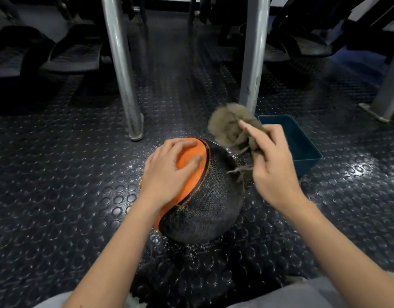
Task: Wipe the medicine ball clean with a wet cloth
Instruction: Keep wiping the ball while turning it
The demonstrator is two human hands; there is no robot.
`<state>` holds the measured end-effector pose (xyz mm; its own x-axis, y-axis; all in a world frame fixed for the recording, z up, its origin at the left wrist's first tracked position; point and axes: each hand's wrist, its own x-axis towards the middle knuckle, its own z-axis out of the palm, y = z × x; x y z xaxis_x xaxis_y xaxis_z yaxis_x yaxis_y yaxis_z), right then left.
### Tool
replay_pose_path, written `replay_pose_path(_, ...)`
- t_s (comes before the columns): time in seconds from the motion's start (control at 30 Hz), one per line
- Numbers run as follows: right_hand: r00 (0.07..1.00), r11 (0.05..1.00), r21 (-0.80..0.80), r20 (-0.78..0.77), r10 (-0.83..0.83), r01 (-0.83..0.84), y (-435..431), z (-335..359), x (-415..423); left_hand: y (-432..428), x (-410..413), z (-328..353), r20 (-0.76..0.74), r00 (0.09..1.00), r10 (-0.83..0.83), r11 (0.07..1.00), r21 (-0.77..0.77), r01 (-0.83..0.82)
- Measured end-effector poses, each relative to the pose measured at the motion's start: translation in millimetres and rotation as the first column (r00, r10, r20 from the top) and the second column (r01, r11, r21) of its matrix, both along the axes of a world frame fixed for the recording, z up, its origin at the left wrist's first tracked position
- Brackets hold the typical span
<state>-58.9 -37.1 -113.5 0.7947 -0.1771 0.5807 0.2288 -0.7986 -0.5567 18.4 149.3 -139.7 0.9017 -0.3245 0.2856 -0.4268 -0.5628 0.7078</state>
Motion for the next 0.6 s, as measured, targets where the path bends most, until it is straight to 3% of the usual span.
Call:
replay_pose_path(0.03,0.994,0.992,-0.077,0.036,0.101,-0.098,8,-3,-4,1,0,0,0.003,1.000,-0.006,1.000,0.003,0.006)
replay_pose_path(0.1,0.986,0.962,-0.219,-0.081,0.147,-0.162,10,-22,-5,1,0,0,-0.002,1.000,-0.018,1.000,-0.014,0.018)
replay_pose_path(0.17,0.955,0.959,-0.283,-0.290,-0.062,-0.024,-12,-34,4,0,0,-1,-0.011,1.000,-0.023,0.999,-0.030,0.023)
replay_pose_path(0.23,0.862,0.929,-0.334,-0.413,-0.294,0.156,-33,-35,7,1,0,-1,-0.011,1.000,-0.017,0.999,-0.027,0.017)
replay_pose_path(0.27,0.850,0.932,-0.292,-0.414,-0.325,0.214,-38,-30,6,1,-1,-1,-0.007,1.000,-0.014,1.000,-0.025,0.014)
replay_pose_path(0.33,0.933,0.962,-0.147,-0.247,-0.262,0.231,-30,-16,5,2,1,-1,0.001,1.000,-0.007,0.999,-0.035,0.007)
replay_pose_path(0.43,1.000,0.985,-0.172,0.006,0.002,-0.001,4,-9,0,2,2,-2,0.012,1.000,-0.018,0.999,-0.035,0.019)
replay_pose_path(0.5,0.994,0.961,-0.254,-0.057,0.095,-0.106,8,-25,4,1,1,-2,0.022,0.999,-0.024,0.999,-0.043,0.025)
replay_pose_path(0.6,0.942,0.944,-0.321,-0.289,-0.172,0.073,-20,-40,14,1,1,-3,0.022,0.999,-0.031,0.999,-0.031,0.031)
